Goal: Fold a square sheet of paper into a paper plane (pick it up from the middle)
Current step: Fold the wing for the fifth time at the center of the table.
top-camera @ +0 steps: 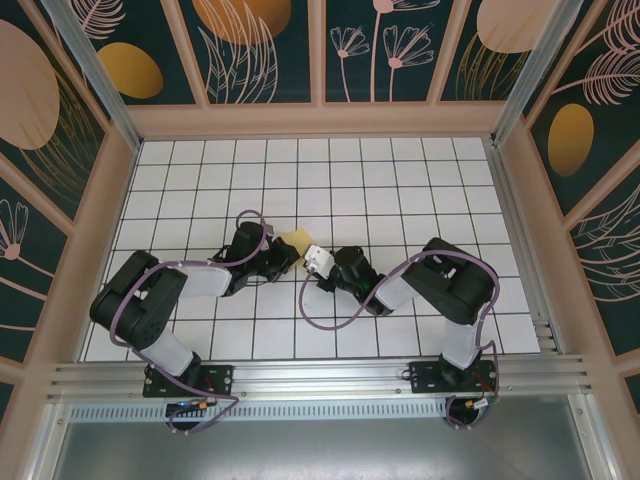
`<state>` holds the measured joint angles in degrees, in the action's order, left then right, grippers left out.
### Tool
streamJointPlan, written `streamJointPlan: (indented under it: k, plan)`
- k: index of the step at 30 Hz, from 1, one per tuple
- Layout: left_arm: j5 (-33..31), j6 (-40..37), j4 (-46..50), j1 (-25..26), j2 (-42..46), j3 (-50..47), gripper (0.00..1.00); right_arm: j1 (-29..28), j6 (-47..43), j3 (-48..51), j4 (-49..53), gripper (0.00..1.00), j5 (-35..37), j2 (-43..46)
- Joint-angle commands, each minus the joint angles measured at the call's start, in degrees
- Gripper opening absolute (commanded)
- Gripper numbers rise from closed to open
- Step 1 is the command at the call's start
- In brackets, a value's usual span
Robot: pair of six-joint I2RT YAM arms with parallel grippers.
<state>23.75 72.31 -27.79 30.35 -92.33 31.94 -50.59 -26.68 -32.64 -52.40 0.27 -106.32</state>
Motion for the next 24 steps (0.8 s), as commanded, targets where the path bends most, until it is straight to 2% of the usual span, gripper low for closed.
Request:
streamJointPlan:
  k: [1, 4, 10, 12, 18, 24]
  plan:
    - [-0.5, -0.38, 1.88, 0.24, 1.8, 1.45, 0.03, -0.24, 0.17, -0.75, -1.86, 0.12, 0.21, -0.23]
    - [-1.36, -0.95, 3.05, 0.14, 2.28, 1.76, 0.11, -0.25, 0.64, -1.17, -0.37, 0.07, -0.42, 0.33]
    - [-5.38, -4.04, 8.47, -1.18, 6.13, 2.69, 0.49, 0.52, 5.57, -3.39, 6.51, 0.01, -4.71, 1.98]
    - [-6.6, -4.72, 9.77, -2.21, 8.11, 2.5, 0.56, 1.2, 8.62, -4.62, 9.41, 0.0, -7.22, 2.72]
    - [-10.32, -7.17, 12.96, -5.14, 14.13, 1.02, 0.68, 3.42, 18.53, -8.66, 16.86, 0.0, -13.55, 3.05]
    - [-11.41, -8.81, 13.48, -5.7, 15.8, -0.54, 0.7, 5.79, 29.62, -12.8, 21.52, 0.0, -20.02, 1.83]
